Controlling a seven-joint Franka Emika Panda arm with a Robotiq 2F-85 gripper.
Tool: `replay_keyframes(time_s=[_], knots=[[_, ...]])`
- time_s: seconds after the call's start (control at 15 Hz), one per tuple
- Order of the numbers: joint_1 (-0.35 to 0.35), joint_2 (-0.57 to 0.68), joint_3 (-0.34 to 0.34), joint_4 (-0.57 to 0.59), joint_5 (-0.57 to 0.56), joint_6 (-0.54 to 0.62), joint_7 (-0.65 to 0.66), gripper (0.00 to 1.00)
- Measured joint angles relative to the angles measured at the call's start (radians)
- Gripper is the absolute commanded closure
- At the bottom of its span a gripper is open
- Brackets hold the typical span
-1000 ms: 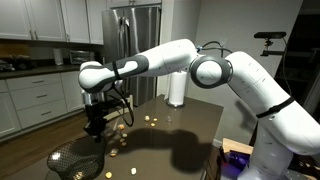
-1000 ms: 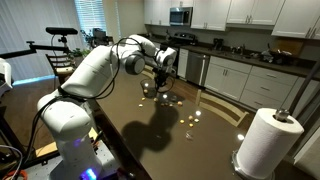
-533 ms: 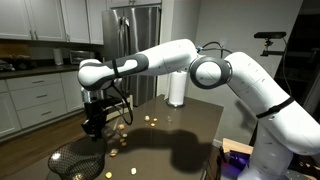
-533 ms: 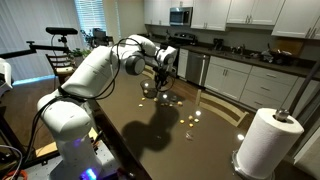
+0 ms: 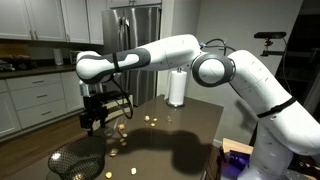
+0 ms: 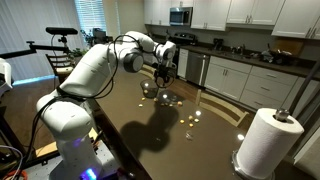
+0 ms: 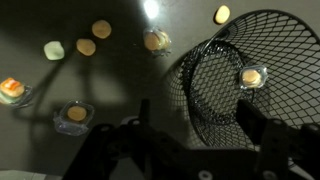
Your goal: Move the black basket to the left
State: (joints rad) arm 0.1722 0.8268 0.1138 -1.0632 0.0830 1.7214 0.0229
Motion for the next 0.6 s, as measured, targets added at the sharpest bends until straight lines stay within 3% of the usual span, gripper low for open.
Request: replay_keyframes(time_s=[0.6], knots=[[0.06,-0.12,-0.09,-0.05,-0.255,-0.048,0.005,0.0]])
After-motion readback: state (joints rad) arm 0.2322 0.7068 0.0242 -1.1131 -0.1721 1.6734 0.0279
